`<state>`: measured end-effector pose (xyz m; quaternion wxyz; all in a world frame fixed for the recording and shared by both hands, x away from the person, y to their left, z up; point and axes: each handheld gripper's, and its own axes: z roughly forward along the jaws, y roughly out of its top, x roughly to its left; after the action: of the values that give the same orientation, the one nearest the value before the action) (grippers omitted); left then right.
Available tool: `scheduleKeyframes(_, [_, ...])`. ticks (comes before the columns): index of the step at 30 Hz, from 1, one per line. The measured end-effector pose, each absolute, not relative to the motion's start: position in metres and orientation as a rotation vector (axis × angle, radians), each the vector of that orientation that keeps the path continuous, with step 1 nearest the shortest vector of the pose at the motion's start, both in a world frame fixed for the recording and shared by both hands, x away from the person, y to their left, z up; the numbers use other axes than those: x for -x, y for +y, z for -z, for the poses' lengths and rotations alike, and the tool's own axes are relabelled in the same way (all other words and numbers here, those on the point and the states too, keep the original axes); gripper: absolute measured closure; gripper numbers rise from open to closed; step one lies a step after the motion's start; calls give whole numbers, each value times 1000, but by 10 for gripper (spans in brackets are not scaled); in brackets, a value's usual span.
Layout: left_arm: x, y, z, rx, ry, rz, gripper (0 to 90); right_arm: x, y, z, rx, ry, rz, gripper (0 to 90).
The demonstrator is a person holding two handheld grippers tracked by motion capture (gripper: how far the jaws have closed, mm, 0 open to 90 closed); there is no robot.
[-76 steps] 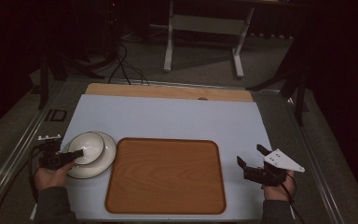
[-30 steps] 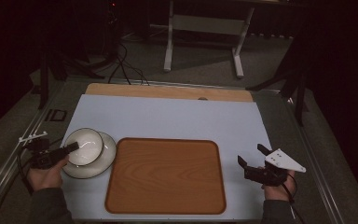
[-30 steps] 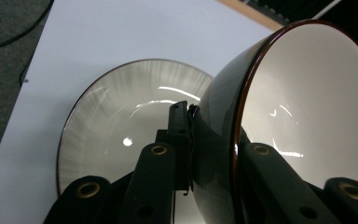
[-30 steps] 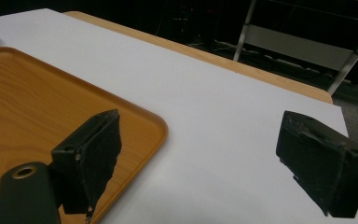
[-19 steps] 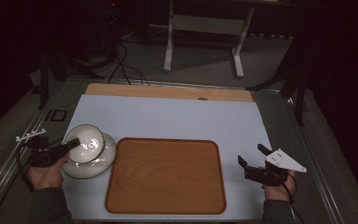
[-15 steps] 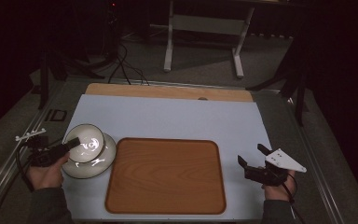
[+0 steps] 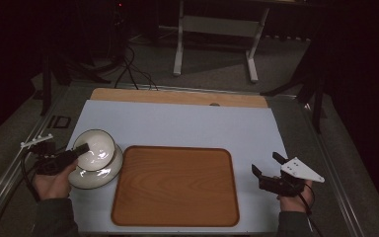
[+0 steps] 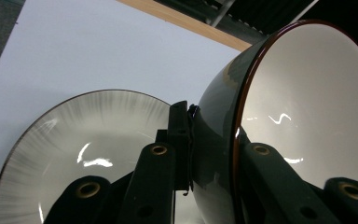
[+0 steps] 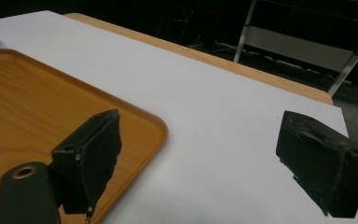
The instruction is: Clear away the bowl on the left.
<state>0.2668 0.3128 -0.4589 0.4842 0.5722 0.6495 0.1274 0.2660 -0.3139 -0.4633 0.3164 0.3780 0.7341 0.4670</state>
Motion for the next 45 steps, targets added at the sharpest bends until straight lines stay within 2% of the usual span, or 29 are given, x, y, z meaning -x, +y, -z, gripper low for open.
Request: scheduleKeyframes(45, [-276,260,454,-1489,1524,-289,812,-266,-314,463,-993,1934,-1231,137])
